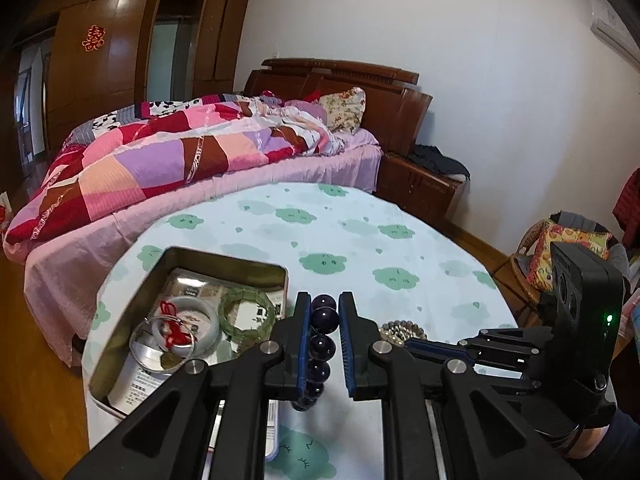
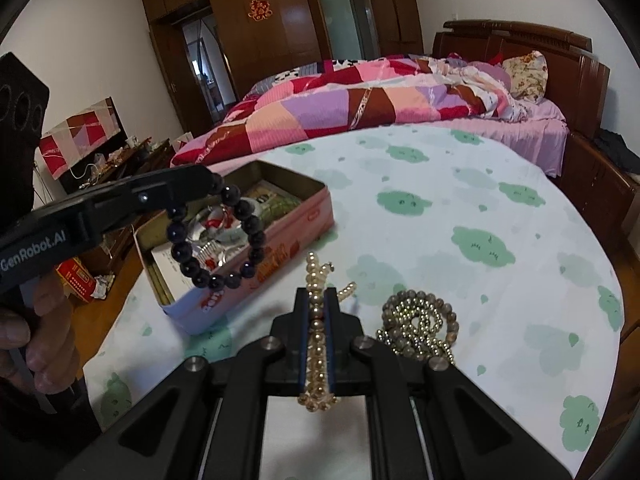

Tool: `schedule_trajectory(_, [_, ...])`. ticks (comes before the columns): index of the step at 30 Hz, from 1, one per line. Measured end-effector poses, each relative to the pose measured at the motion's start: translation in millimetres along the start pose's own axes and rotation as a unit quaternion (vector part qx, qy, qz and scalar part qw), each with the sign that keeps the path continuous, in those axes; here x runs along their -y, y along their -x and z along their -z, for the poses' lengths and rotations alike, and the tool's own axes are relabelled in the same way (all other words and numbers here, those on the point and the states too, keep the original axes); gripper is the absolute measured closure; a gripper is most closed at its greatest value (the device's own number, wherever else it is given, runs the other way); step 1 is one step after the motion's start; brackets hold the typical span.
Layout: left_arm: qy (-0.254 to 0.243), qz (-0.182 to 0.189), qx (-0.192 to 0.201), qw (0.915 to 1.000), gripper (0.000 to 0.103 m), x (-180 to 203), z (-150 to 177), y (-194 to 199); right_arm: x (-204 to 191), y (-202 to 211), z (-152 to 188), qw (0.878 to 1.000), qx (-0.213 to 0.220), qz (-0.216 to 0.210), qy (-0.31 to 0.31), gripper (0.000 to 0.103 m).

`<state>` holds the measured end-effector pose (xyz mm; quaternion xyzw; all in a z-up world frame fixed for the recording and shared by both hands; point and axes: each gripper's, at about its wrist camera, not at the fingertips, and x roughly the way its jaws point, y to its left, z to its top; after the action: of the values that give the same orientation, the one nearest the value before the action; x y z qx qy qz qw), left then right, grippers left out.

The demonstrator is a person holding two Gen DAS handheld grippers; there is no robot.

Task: Organize jewelry
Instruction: 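Carry the pearl necklace with the right gripper while the left gripper carries the bracelet over the tin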

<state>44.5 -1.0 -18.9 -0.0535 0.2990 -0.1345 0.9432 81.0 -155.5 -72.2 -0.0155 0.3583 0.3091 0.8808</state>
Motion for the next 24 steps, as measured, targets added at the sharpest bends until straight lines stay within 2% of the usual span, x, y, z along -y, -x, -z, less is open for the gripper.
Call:
schedule_trajectory(12, [0.011, -0.013, 0.039, 0.9991, 0.090, -21, -20, 31, -12, 16, -30, 0.999, 0.033, 0.005, 0.022, 0.094])
schedule_trajectory(24, [0.020, -0.046, 0.051, 0.9974, 0.090, -58, -34, 36, -23, 18, -67, 0.998, 0.049, -0.006, 0.043, 0.094])
